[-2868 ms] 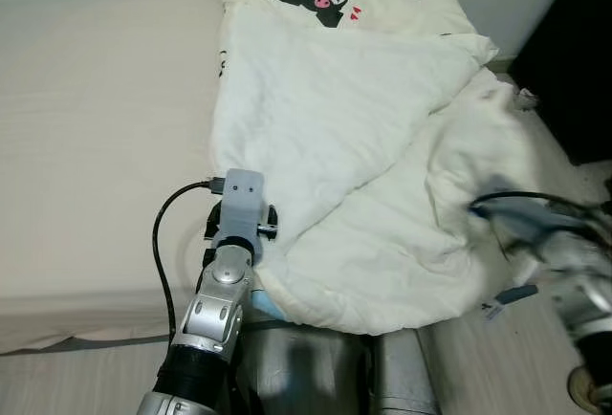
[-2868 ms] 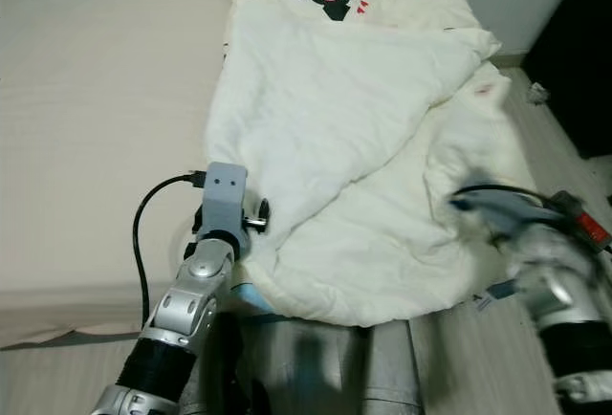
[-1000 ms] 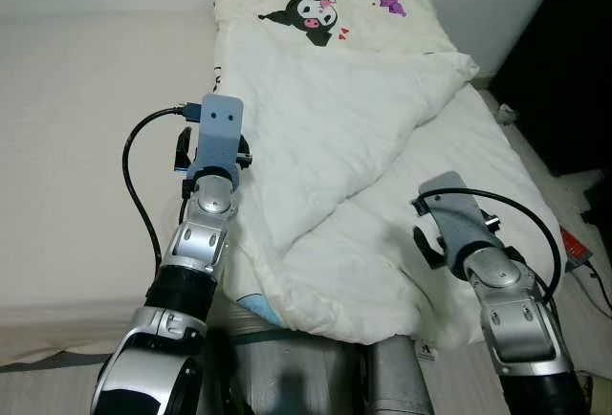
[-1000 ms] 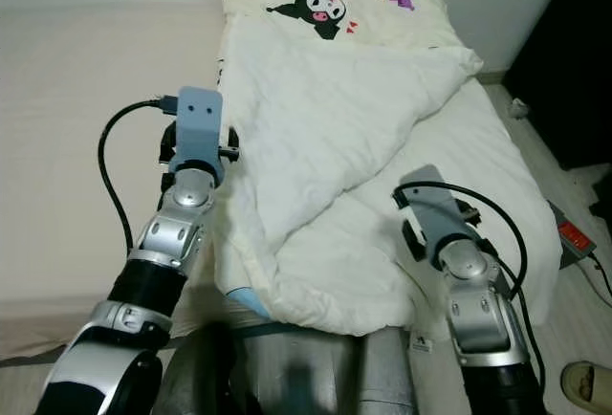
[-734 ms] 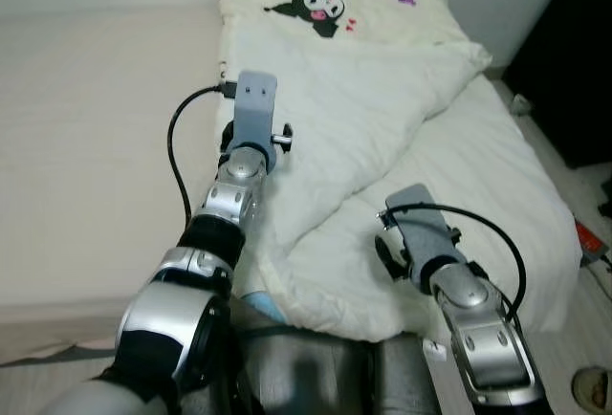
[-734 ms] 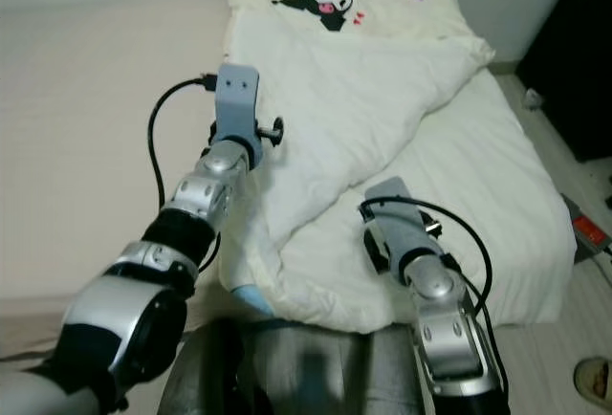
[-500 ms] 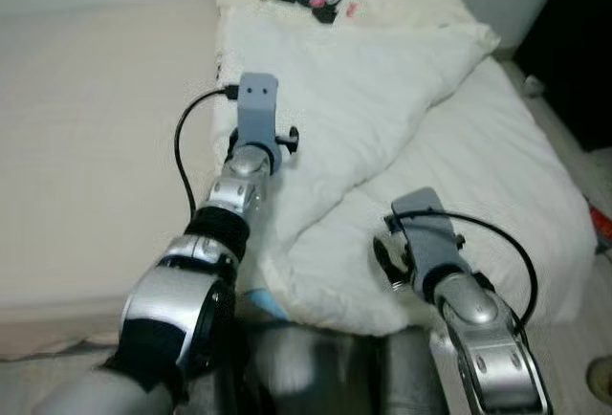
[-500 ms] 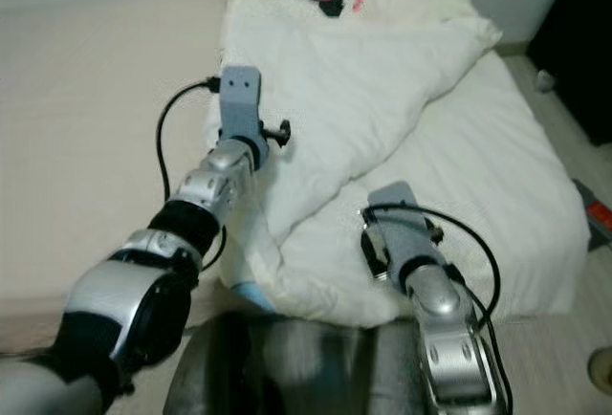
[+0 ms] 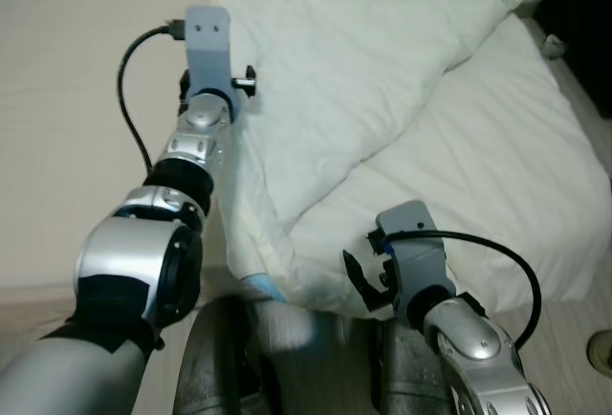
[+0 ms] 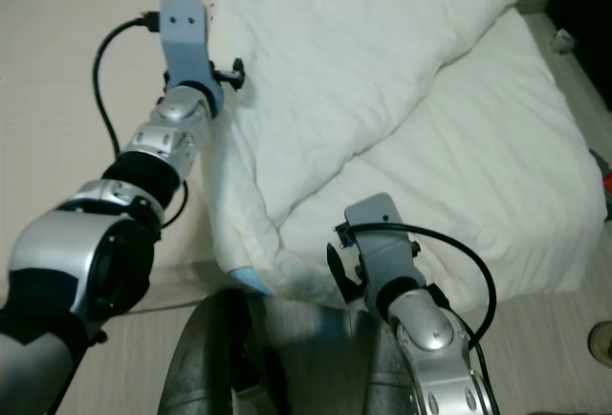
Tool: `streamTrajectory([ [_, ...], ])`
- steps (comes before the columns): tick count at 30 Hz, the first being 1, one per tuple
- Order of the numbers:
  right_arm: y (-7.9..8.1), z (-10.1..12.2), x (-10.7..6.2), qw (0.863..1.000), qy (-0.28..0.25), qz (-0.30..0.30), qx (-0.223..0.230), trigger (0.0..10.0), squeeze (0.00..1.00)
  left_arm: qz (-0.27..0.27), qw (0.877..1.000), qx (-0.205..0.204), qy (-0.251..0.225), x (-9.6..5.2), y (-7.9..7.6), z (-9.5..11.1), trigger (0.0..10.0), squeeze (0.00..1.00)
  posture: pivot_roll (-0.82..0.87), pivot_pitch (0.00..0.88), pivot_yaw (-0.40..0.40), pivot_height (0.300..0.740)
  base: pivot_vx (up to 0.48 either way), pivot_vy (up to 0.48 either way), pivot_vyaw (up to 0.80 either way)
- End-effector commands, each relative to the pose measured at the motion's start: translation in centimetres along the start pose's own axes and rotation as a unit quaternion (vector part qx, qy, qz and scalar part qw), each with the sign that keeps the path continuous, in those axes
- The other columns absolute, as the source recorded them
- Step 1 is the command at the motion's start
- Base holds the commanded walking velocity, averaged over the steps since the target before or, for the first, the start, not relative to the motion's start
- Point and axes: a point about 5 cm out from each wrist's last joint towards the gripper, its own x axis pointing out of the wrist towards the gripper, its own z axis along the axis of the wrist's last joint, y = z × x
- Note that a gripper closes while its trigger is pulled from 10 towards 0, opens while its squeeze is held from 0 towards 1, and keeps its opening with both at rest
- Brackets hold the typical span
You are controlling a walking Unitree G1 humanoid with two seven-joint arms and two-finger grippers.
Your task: Clean up the room
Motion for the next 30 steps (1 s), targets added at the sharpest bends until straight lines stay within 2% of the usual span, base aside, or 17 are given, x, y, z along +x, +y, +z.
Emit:
streamTrajectory([
  [1, 0.7, -0.3, -0.9, 1.000, 0.009, 0.023, 0.013, 10.0, 0.00, 0.012, 1.000, -0.008, 0.027, -0.2, 1.6, -1.8, 10.0, 0.00, -0.21, 0.607, 0.101, 0.567, 0.000, 0.000, 0.00],
  [4, 0.7, -0.3, -1.2, 1.000, 0.010, 0.026, 0.013, 10.0, 0.00, 0.012, 0.999, -0.011, 0.031, -0.2, 1.9, -2.0, 10.0, 0.00, -0.22, 0.610, 0.099, 0.567, 0.000, 0.000, 0.00],
  [5, 0.6, -0.3, -1.6, 1.000, 0.012, 0.025, 0.014, 10.0, 0.00, 0.003, 0.999, -0.029, 0.041, -0.3, 1.9, -2.6, 10.0, 0.00, -0.24, 0.623, 0.090, 0.567, 0.000, 0.000, 0.00],
  [6, 0.6, -0.3, -1.6, 1.000, 0.012, 0.025, 0.014, 10.0, 0.00, 0.003, 0.999, -0.029, 0.041, -0.3, 1.9, -2.6, 10.0, 0.00, -0.24, 0.623, 0.090, 0.567, 0.000, 0.000, 0.00],
  [9, 0.1, -0.5, -2.1, 1.000, 0.021, 0.015, 0.014, 10.0, 0.00, -0.037, 0.994, -0.090, 0.057, -0.6, 0.8, -3.4, 10.0, 0.00, -0.25, 0.623, 0.082, 0.567, 0.000, 0.000, 0.00],
  [12, -0.1, -0.5, -2.2, 1.000, 0.023, 0.012, 0.013, 10.0, 0.00, -0.046, 0.993, -0.096, 0.056, -0.7, 0.5, -3.5, 10.0, 0.00, -0.25, 0.623, 0.081, 0.567, 0.000, 0.000, 0.00],
  [13, -0.6, -0.6, -1.9, 1.000, 0.028, 0.004, 0.009, 10.0, 0.00, -0.070, 0.990, -0.113, 0.052, -0.8, -0.6, -3.5, 0.0, 0.00, -0.24, 0.626, 0.075, 0.567, 0.000, 0.000, 0.00],
  [19, -1.1, -0.5, -1.5, 1.000, 0.030, -0.004, 0.004, 10.0, 0.00, -0.103, 0.985, -0.132, 0.046, -1.0, -2.2, -3.3, 0.0, 0.00, -0.24, 0.598, 0.074, 0.567, 0.000, 0.000, 0.00],
  [23, -1.2, -0.6, -1.4, 0.999, 0.032, -0.004, 0.003, 10.0, 0.00, -0.110, 0.984, -0.135, 0.043, -1.0, -2.5, -3.1, 0.0, 0.00, -0.25, 0.592, 0.071, 0.567, 0.000, 0.000, 0.00],
  [30, -1.7, -0.3, -0.7, 1.000, 0.026, -0.004, -0.008, 10.0, 0.00, -0.135, 0.981, -0.137, -0.001, -0.7, -2.8, -1.2, 0.0, 0.00, -0.24, 0.544, 0.066, 0.567, 0.000, 0.000, 0.00],
])
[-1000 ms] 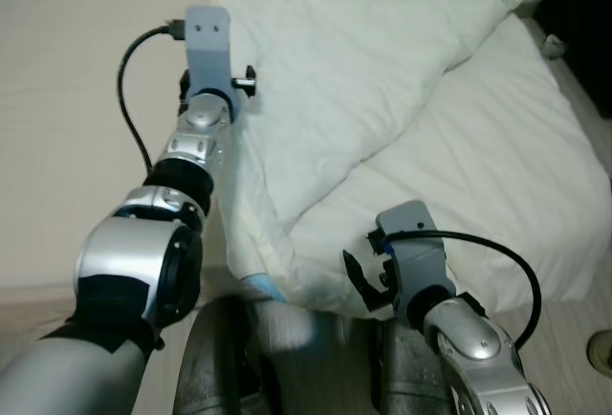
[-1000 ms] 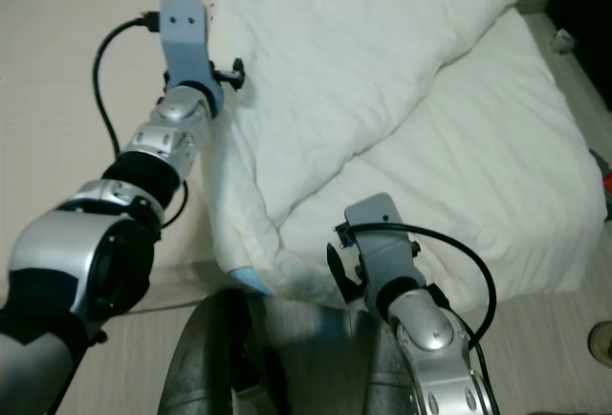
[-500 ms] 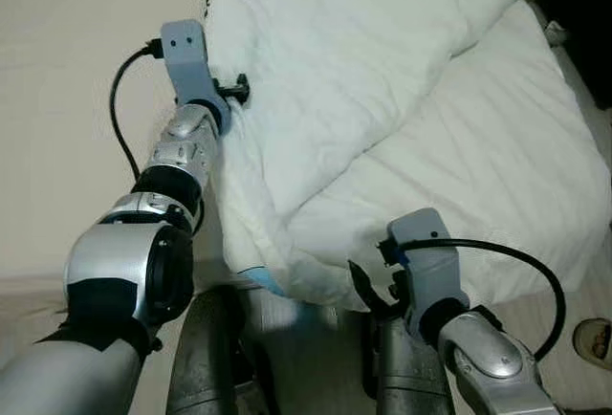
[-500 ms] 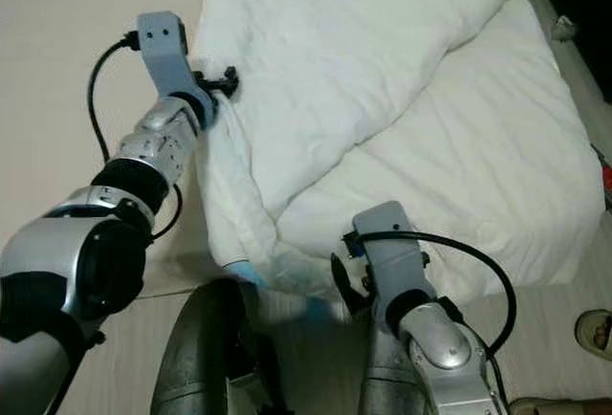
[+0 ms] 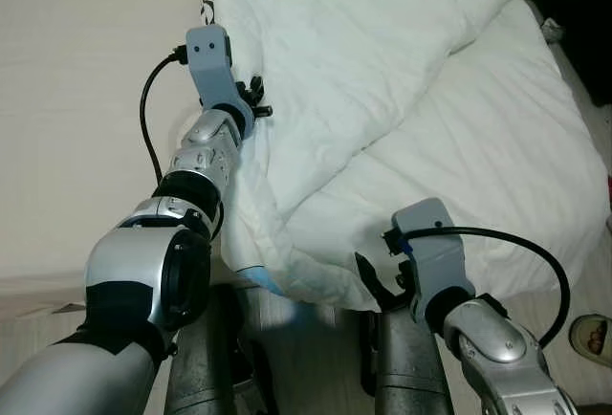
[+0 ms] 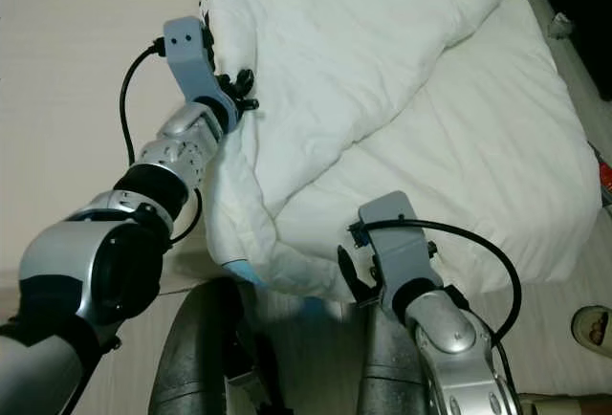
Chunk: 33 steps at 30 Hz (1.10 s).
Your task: Clean up the room
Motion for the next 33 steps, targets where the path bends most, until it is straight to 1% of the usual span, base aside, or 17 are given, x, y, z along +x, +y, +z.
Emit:
streamTrajectory([
  [1, 0.2, -0.7, 0.2, 1.000, 0.013, 0.011, 0.006, 10.0, 0.00, -0.025, 1.000, 0.005, -0.010, 0.0, -0.7, 0.1, 0.0, 0.00, -0.24, 0.534, 0.065, 0.567, 0.000, 0.000, 0.00],
  [5, 0.0, -0.8, 0.6, 1.000, 0.012, 0.011, 0.002, 10.0, 0.00, -0.046, 0.999, 0.015, -0.017, 0.0, -1.0, 0.2, 0.0, 0.00, -0.24, 0.518, 0.066, 0.567, 0.000, 0.000, 0.00],
  [9, -0.5, -0.7, 1.6, 1.000, 0.005, 0.009, -0.009, 10.0, 0.00, -0.180, 0.982, 0.058, -0.028, -0.8, -2.9, -0.9, 0.0, 0.00, -0.23, 0.450, 0.062, 0.567, 0.000, 0.000, 0.00],
  [10, -1.0, -0.7, 2.5, 1.000, 0.003, 0.009, -0.022, 10.0, 0.00, -0.304, 0.945, 0.123, -0.017, -2.6, -3.5, -3.2, 0.0, 0.00, -0.22, 0.383, 0.053, 0.567, 0.000, 0.000, 0.00],
  [11, -1.0, -0.7, 2.5, 1.000, 0.003, 0.009, -0.022, 10.0, 0.00, -0.304, 0.945, 0.123, -0.017, -2.6, -3.5, -3.2, 0.0, 0.00, -0.22, 0.383, 0.053, 0.567, 0.000, 0.000, 0.00],
  [13, -1.5, -0.6, 3.0, 0.999, 0.001, 0.008, -0.036, 10.0, 0.00, -0.397, 0.900, 0.180, 0.006, -4.9, -3.2, -5.6, 0.0, 0.00, -0.22, 0.357, 0.046, 0.567, 0.000, 0.000, 0.00],
  [15, -1.6, -0.5, 3.1, 0.999, 0.000, 0.007, -0.041, 10.0, 0.00, -0.426, 0.883, 0.197, 0.018, -5.9, -3.0, -6.5, 0.0, 0.00, -0.22, 0.357, 0.046, 0.567, 0.000, 0.000, 0.00],
  [17, -2.4, -0.6, 4.0, 0.998, 0.001, 0.008, -0.056, 10.0, 0.00, -0.495, 0.809, 0.306, 0.085, -9.5, -1.0, -10.2, 0.0, 0.00, -0.20, 0.286, 0.020, 0.567, 0.000, 0.000, 0.00],
  [18, -2.4, -0.6, 4.0, 0.998, 0.001, 0.008, -0.056, 10.0, 0.00, -0.495, 0.809, 0.306, 0.085, -9.5, -1.0, -10.2, 0.0, 0.00, -0.20, 0.286, 0.020, 0.567, 0.000, 0.000, 0.00],
  [19, -2.7, -0.7, 4.4, 0.998, 0.001, 0.009, -0.063, 10.0, 0.00, -0.519, 0.767, 0.356, 0.121, -11.3, 0.3, -12.0, 0.0, 0.00, -0.20, 0.270, 0.013, 0.567, 0.000, 0.000, 0.00],
  [20, -2.7, -0.7, 4.4, 0.998, 0.001, 0.009, -0.063, 10.0, 0.00, -0.519, 0.767, 0.356, 0.121, -11.3, 0.3, -12.0, 0.0, 0.00, -0.20, 0.270, 0.013, 0.567, 0.000, 0.000, 0.00],
  [21, -2.9, -0.7, 4.8, 0.998, 0.001, 0.010, -0.070, 10.0, 0.00, -0.537, 0.734, 0.388, 0.152, -12.9, 1.4, -13.4, 0.0, 0.00, -0.20, 0.264, 0.010, 0.567, 0.000, 0.000, 0.00],
  [22, -3.0, -0.7, 5.1, 0.997, 0.001, 0.012, -0.074, 10.0, 0.00, -0.540, 0.717, 0.405, 0.175, -14.0, 2.4, -14.6, 1.5, 0.00, -0.19, 0.239, 0.005, 0.567, 0.000, 0.000, 0.00],
  [25, -3.2, -0.6, 5.8, 0.996, -0.003, 0.014, -0.094, 10.0, 0.00, -0.548, 0.695, 0.410, 0.220, -16.7, 3.6, -17.1, 2.6, 0.00, -0.19, 0.211, -0.001, 0.567, 0.000, 0.000, 0.00],
  [26, -3.2, -0.4, 6.1, 0.995, -0.007, 0.015, -0.098, 10.0, 0.00, -0.560, 0.682, 0.402, 0.245, -18.5, 3.9, -18.4, 10.0, 0.00, -0.20, 0.195, -0.001, 0.567, 0.000, 0.000, 0.00],
  [31, -3.5, 0.1, 7.0, 0.994, -0.016, 0.012, -0.108, 10.0, 0.00, -0.589, 0.657, 0.358, 0.304, -22.7, 3.3, -21.6, 10.0, 0.00, -0.20, 0.150, -0.004, 0.567, 0.000, 0.000, 0.00],
  [33, -3.9, 0.1, 7.4, 0.993, -0.018, 0.007, -0.113, 10.0, 0.00, -0.584, 0.668, 0.345, 0.307, -23.1, 2.1, -22.4, 10.0, 0.00, -0.20, 0.122, -0.004, 0.567, 0.000, 0.000, 0.00],
])
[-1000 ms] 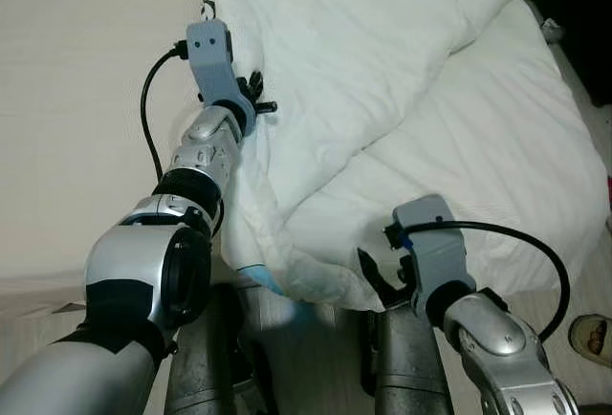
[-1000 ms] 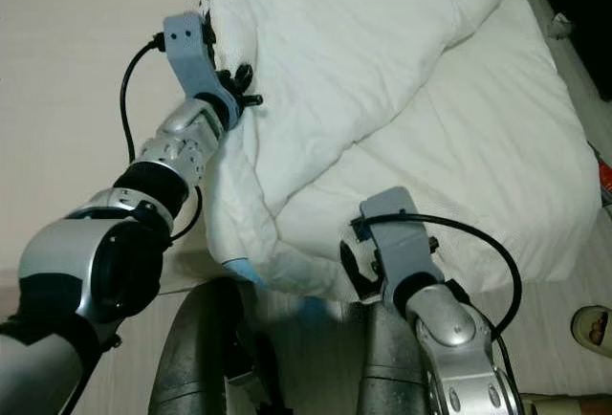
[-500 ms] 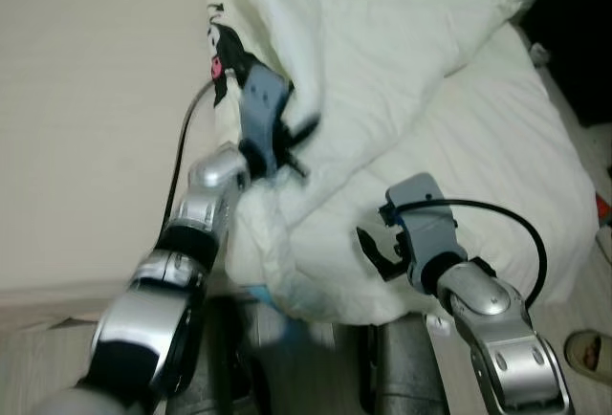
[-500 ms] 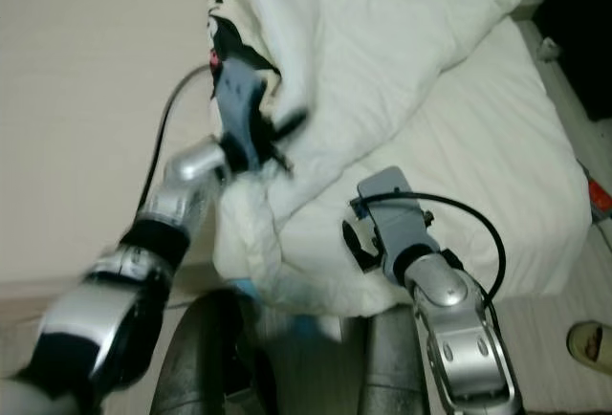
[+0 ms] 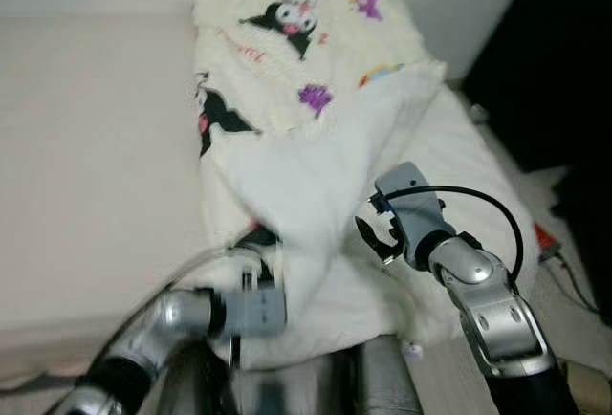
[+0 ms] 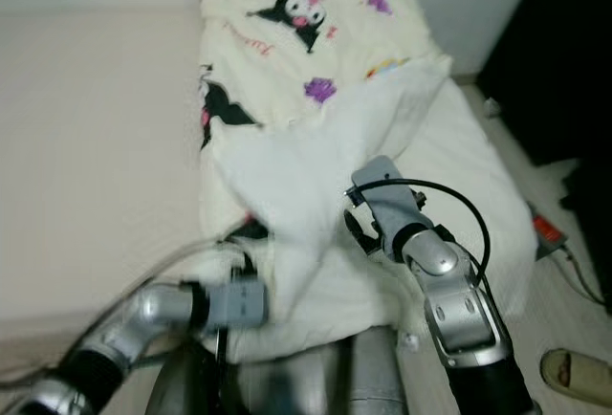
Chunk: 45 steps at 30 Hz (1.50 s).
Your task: Clean up the room
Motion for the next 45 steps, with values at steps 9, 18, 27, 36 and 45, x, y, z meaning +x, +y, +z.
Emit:
streamTrajectory([
  [9, -1.2, -0.8, 1.4, 0.999, 0.011, -0.023, -0.024, 10.0, 0.00, 0.001, 0.995, -0.074, -0.071, 3.4, -0.5, 3.7, 10.0, 1.00, -0.18, 0.082, 0.010, 0.567, 0.000, 0.000, 0.00],
  [18, -1.8, -3.5, 2.5, 0.992, 0.049, -0.067, 0.091, 10.0, 0.00, 0.074, 0.940, -0.207, -0.261, 2.2, 4.2, 9.1, 10.0, 0.00, -0.17, 0.026, 0.025, 0.567, 0.000, 0.000, 0.00],
  [27, 0.3, -8.4, 2.7, 0.980, 0.116, -0.068, 0.146, 10.0, 0.00, 0.145, 0.882, -0.315, -0.318, 0.1, 6.1, 7.5, 10.0, 0.00, -0.15, 0.000, 0.009, 0.567, 0.000, 0.000, 0.00],
  [36, 1.4, -8.6, 3.0, 0.981, 0.094, -0.042, 0.161, 10.0, 0.00, 0.408, 0.742, -0.460, -0.267, -1.5, 9.8, 3.3, 10.0, 0.00, -0.16, 0.000, 0.004, 0.567, 0.000, 0.000, 0.00],
  [45, 1.3, -8.2, 2.1, 0.984, 0.072, -0.043, 0.158, 10.0, 0.00, 0.477, 0.706, -0.497, -0.161, 0.5, 10.5, 2.6, 10.0, 0.00, -0.20, 0.013, 0.021, 0.567, 0.000, 0.000, 0.00],
])
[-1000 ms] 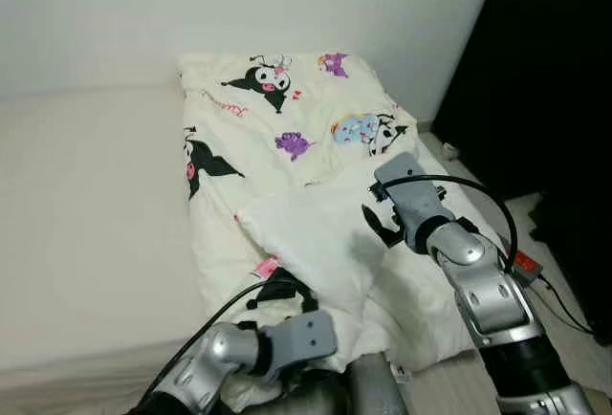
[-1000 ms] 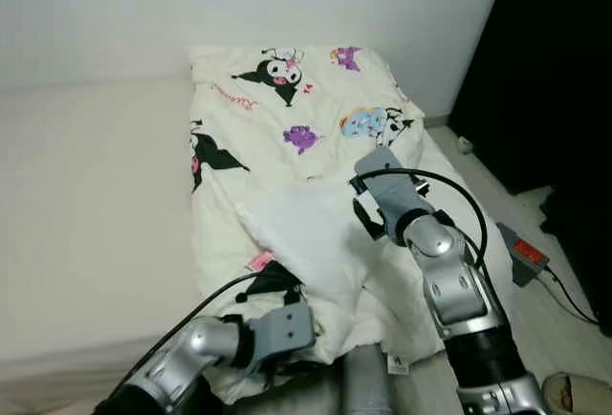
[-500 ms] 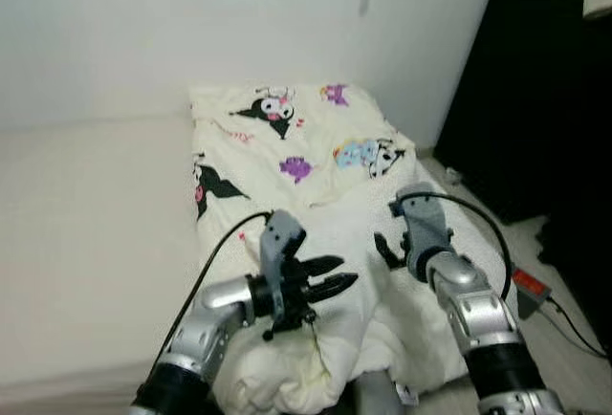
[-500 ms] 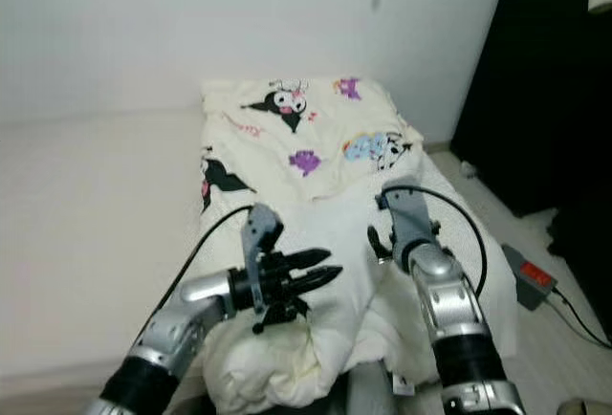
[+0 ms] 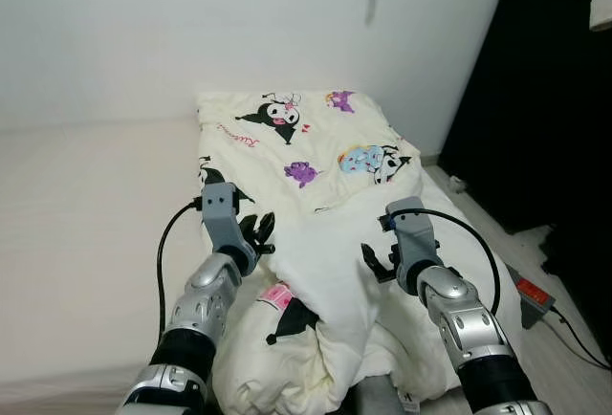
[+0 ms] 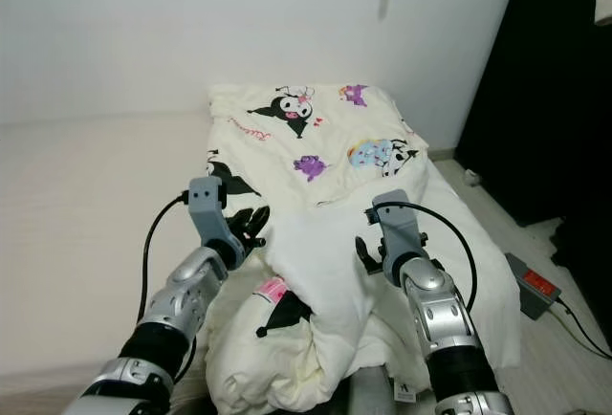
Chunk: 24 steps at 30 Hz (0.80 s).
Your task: Clean up the room
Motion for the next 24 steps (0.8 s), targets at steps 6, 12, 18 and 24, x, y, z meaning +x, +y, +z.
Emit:
streamTrajectory([
  [6, -1.1, 0.7, -0.9, 0.999, -0.036, -0.011, 0.017, 10.0, 0.00, 0.032, 0.997, 0.024, 0.068, 0.6, -1.4, -1.6, 10.0, 0.00, -0.21, 0.023, 0.035, 0.567, 0.000, 0.000, 0.00],
  [12, 0.2, 1.7, -1.3, 0.996, -0.071, 0.043, 0.019, 10.0, 0.00, 0.061, 0.994, -0.015, 0.085, 0.7, -1.4, -2.2, 10.0, 0.00, -0.21, 0.026, 0.037, 0.567, 0.000, 0.000, 0.00],
  [18, 3.0, 2.4, -1.9, 0.986, -0.092, 0.135, 0.017, 10.0, 0.00, 0.089, 0.992, -0.021, 0.084, 0.8, -0.9, -2.2, 10.0, 0.00, -0.21, 0.033, 0.033, 0.567, 0.000, 0.000, 0.00],
  [24, 5.1, 2.1, -1.9, 0.981, -0.075, 0.175, -0.018, 10.0, 0.00, 0.143, 0.988, -0.044, 0.044, 0.8, 1.0, -0.6, 10.0, 0.00, -0.20, 0.039, 0.028, 0.567, 0.000, 0.000, 0.00],
])
